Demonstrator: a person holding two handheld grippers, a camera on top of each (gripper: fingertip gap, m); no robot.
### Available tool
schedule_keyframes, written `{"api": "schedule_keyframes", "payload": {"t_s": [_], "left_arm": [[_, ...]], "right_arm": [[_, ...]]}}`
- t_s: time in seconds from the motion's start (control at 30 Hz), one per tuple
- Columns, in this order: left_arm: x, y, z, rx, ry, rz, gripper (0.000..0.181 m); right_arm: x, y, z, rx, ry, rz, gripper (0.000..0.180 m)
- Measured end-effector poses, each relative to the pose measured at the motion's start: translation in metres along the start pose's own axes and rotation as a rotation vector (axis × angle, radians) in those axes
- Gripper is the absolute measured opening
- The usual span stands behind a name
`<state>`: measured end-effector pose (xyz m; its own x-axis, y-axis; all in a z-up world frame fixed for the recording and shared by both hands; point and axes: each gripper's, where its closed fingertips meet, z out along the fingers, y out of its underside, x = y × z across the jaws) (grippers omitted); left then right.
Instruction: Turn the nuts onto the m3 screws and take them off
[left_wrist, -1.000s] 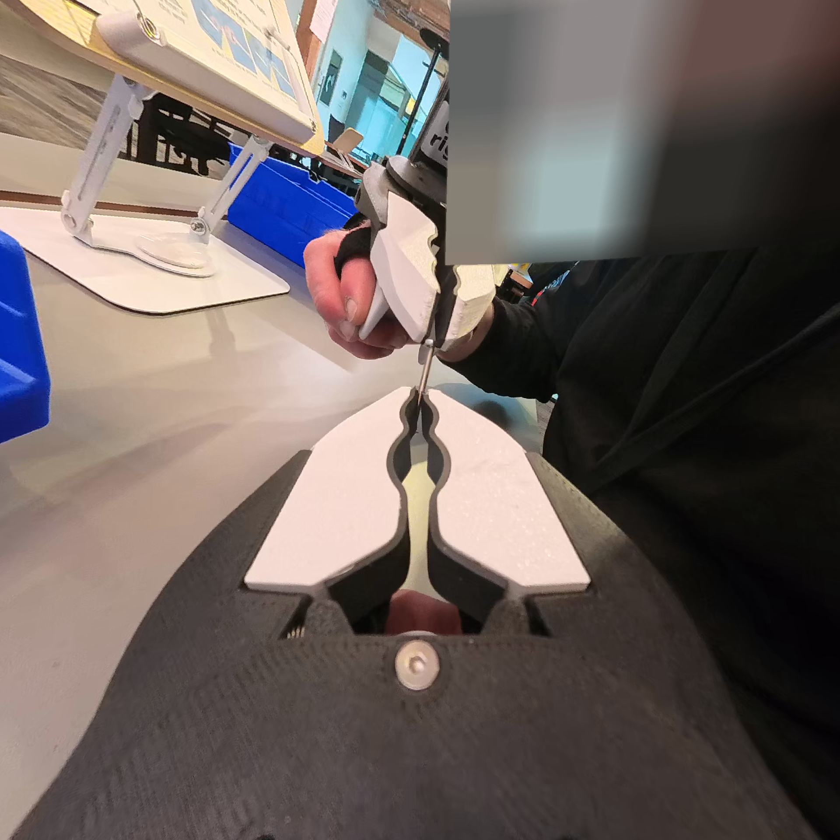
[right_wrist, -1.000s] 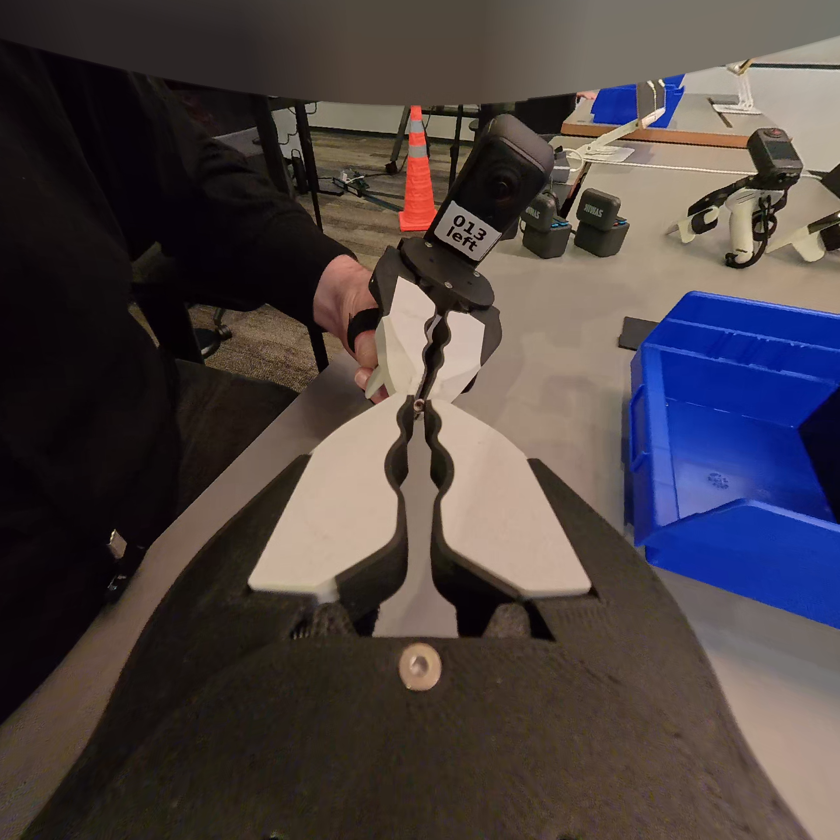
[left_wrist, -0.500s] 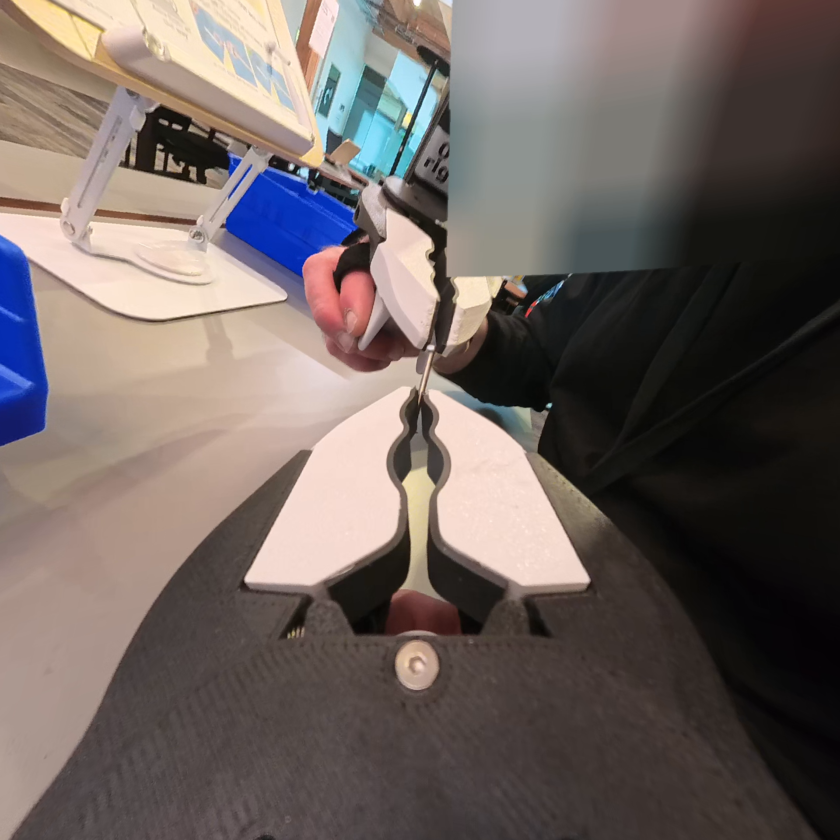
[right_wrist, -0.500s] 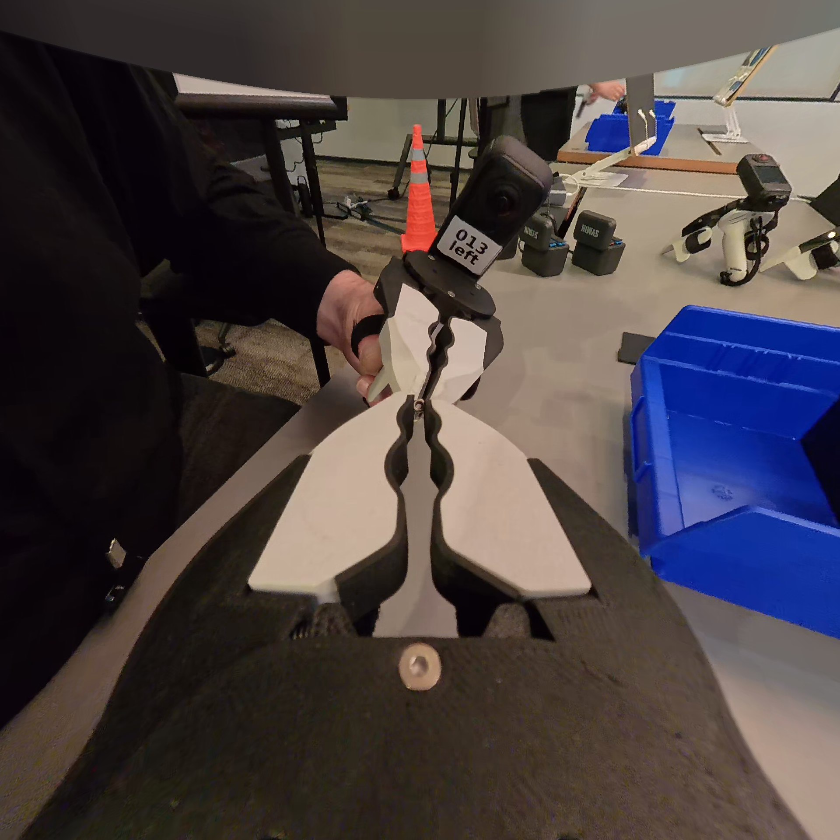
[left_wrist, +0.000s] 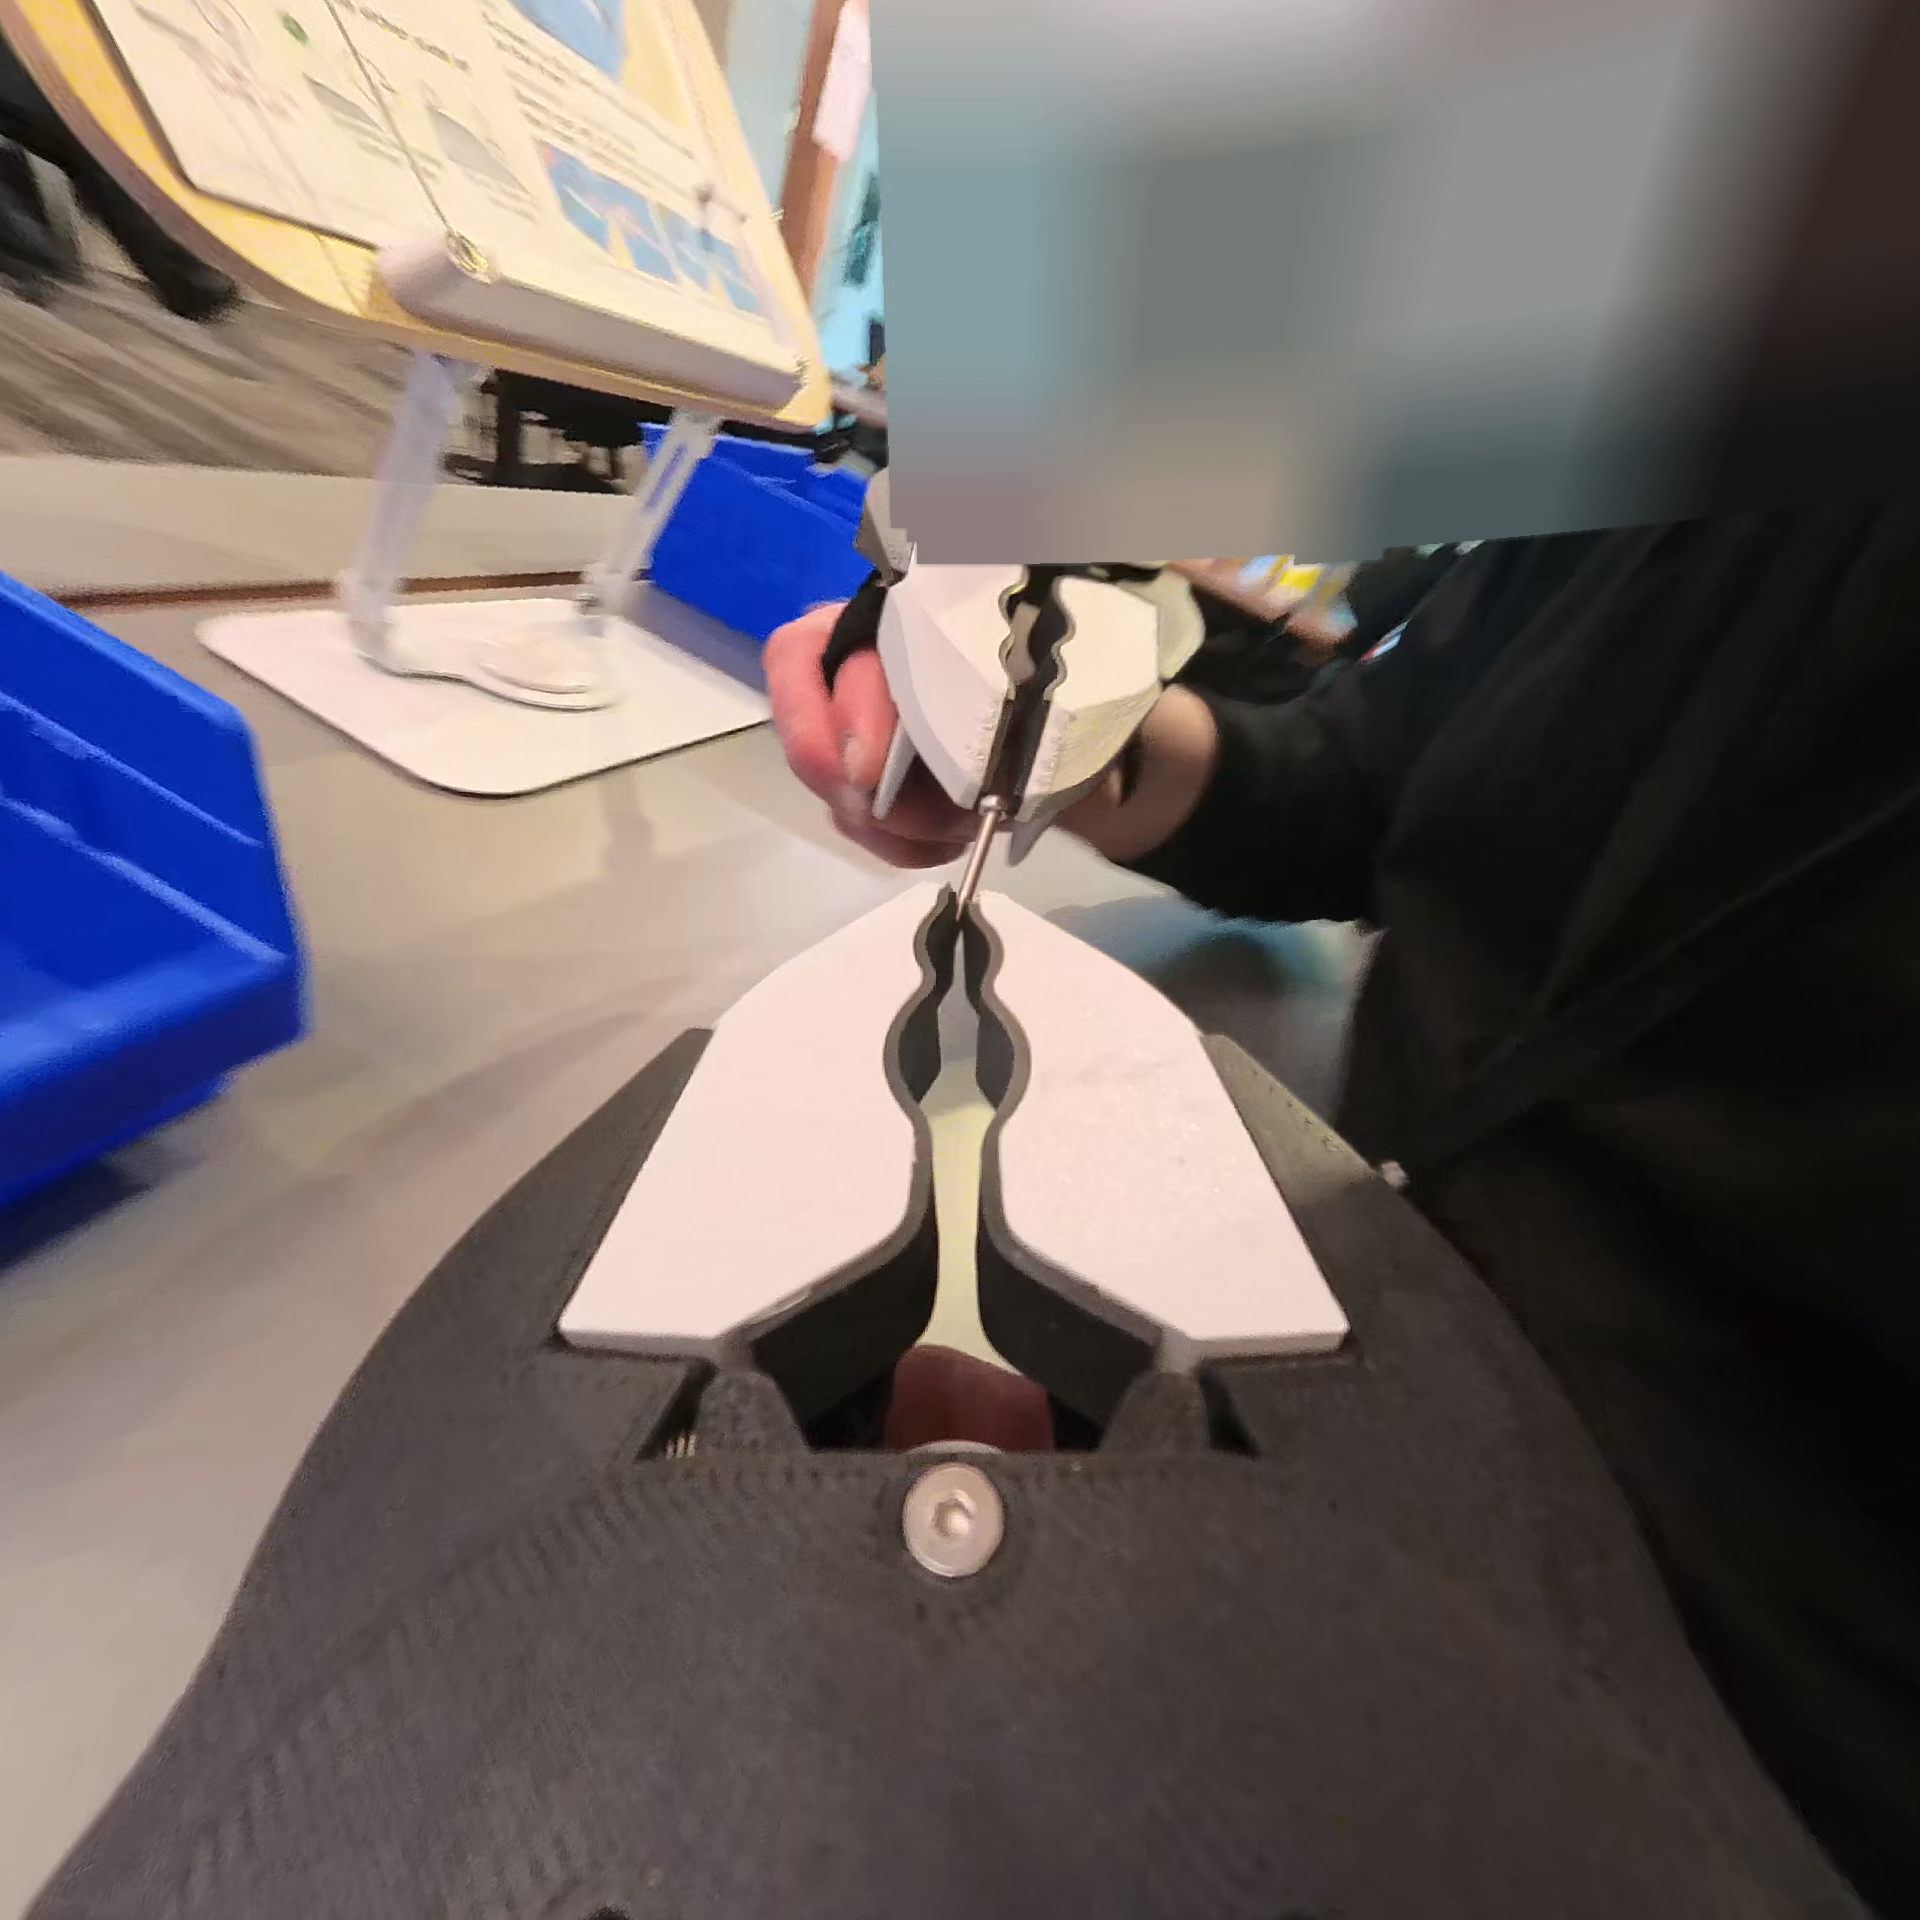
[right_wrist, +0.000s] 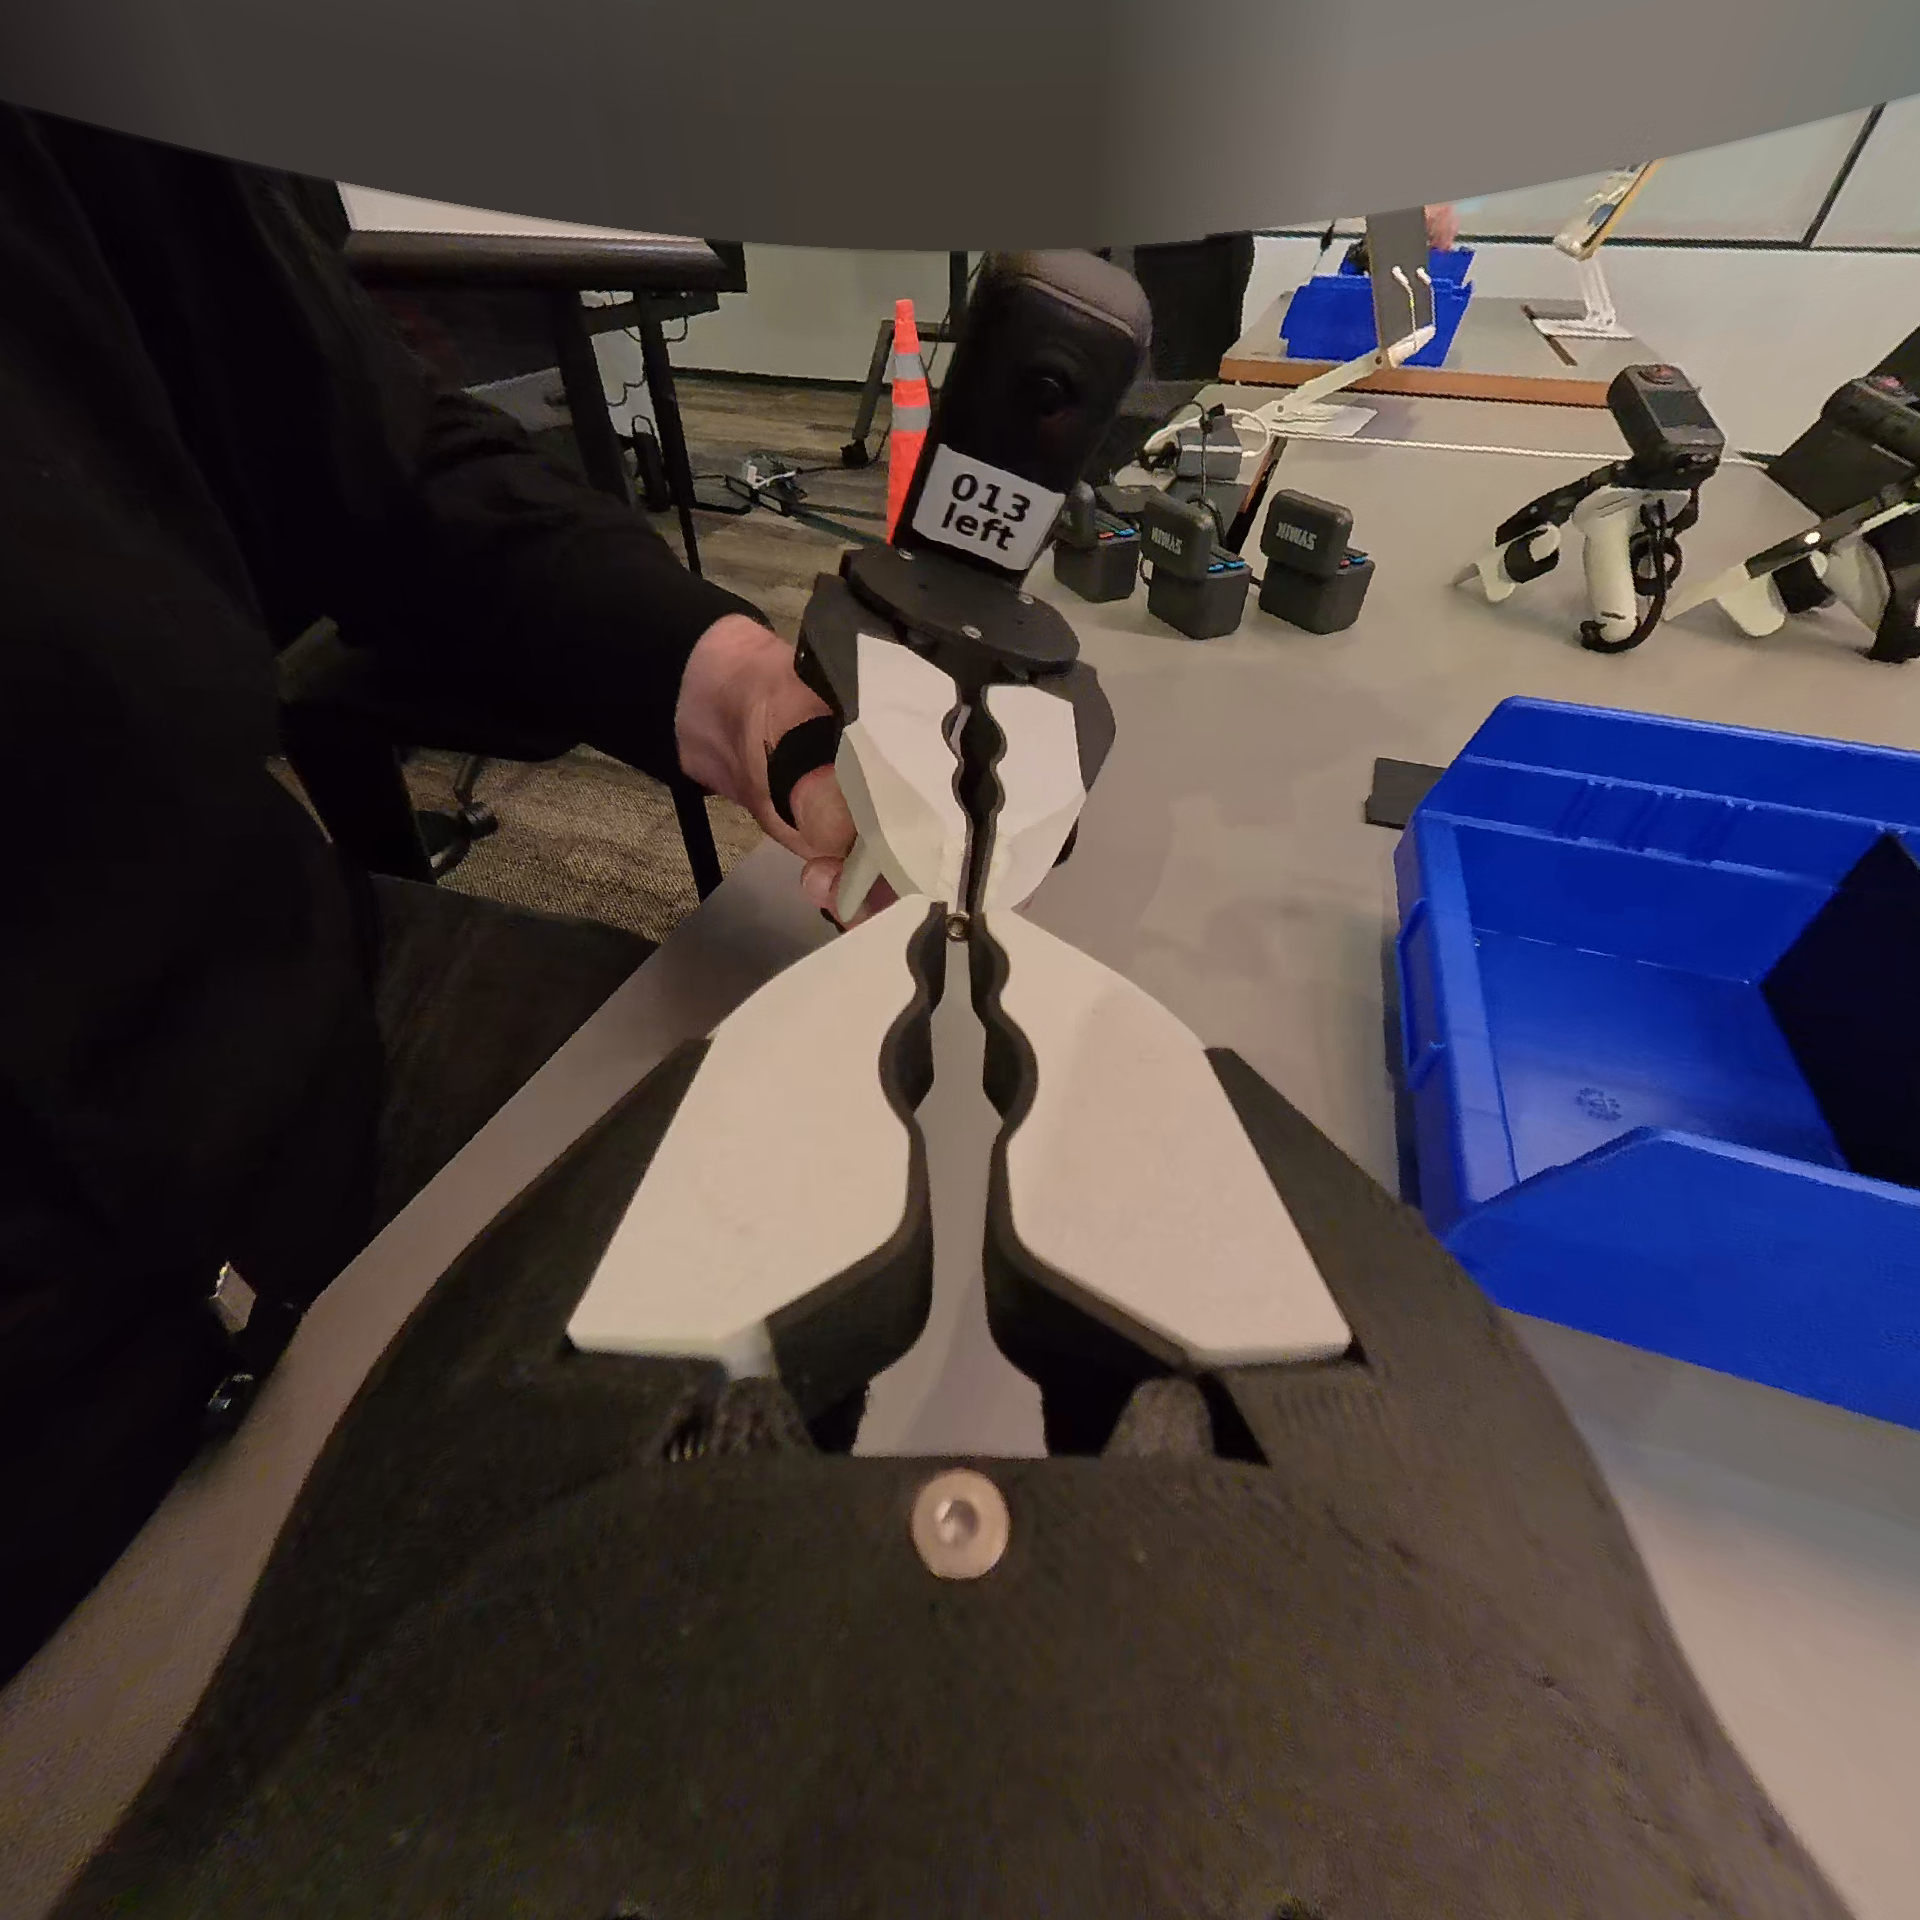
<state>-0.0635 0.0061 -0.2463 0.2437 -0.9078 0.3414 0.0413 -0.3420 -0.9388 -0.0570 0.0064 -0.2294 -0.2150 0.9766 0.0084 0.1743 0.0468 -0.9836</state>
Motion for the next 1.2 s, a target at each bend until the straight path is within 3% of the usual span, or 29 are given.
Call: {"api": "schedule_keyframes", "payload": {"t_s": [0.73, 1.2], "left_arm": [[-0.01, -0.004, 0.002, -0.127, -0.267, 0.342, 0.0], [-0.011, -0.007, 0.003, -0.133, -0.307, 0.388, 0.0]], "right_arm": [[0.009, 0.002, -0.004, 0.066, 0.072, 0.109, 0.004], [0.011, 0.001, -0.004, 0.064, 0.099, 0.089, 0.004]]}}
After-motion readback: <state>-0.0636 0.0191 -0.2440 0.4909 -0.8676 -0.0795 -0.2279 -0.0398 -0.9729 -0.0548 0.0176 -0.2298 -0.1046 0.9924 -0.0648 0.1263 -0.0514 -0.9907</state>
